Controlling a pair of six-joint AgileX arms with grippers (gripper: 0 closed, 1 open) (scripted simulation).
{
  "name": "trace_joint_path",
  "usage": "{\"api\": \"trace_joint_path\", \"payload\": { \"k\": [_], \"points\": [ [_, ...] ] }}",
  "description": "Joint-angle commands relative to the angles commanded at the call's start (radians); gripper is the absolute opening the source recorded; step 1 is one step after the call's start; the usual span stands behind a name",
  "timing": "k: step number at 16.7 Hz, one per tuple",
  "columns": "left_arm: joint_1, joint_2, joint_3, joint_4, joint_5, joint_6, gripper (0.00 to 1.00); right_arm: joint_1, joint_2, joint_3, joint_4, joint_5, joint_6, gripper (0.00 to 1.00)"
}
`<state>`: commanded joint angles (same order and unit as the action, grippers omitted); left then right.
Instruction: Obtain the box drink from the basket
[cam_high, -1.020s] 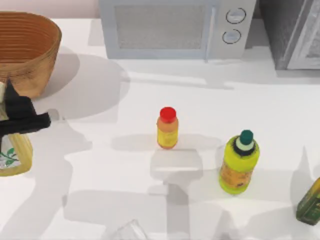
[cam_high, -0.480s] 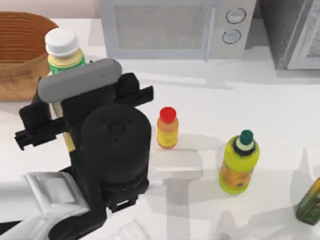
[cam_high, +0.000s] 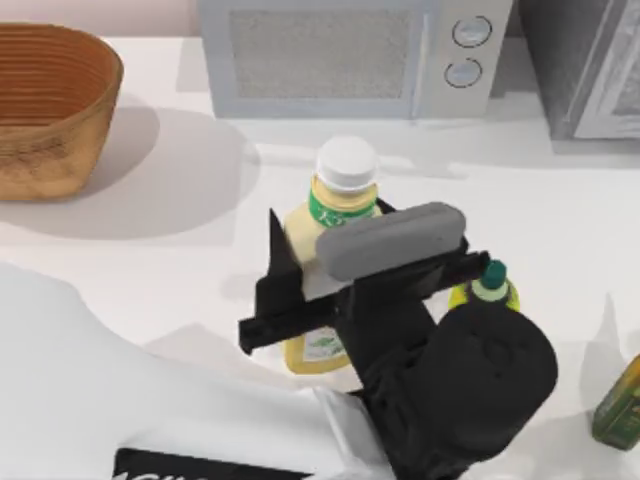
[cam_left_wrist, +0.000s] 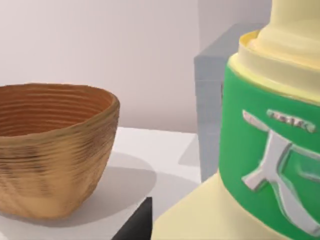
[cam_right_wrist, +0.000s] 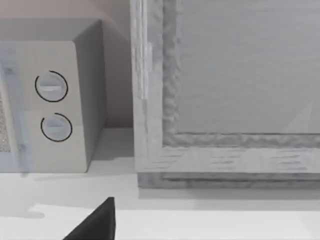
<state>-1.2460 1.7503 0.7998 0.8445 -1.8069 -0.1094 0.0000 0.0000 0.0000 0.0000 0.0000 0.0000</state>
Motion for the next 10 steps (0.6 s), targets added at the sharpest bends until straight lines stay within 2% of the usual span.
{"api": "trace_joint_path", "payload": {
  "k": [5, 6, 10],
  "points": [
    [-0.005, 0.009, 0.004, 0.005, -0.010, -0.001, 0.00, 0.000, 0.000, 0.000, 0.000, 0.000, 0.000, 1.00],
    [0.001, 0.110, 0.123, -0.106, 0.214, 0.014, 0.00, 0.000, 0.000, 0.000, 0.000, 0.000, 0.000, 1.00],
    [0.035, 0.114, 0.066, -0.046, 0.186, -0.020, 0.00, 0.000, 0.000, 0.000, 0.000, 0.000, 0.000, 1.00]
  ]
}}
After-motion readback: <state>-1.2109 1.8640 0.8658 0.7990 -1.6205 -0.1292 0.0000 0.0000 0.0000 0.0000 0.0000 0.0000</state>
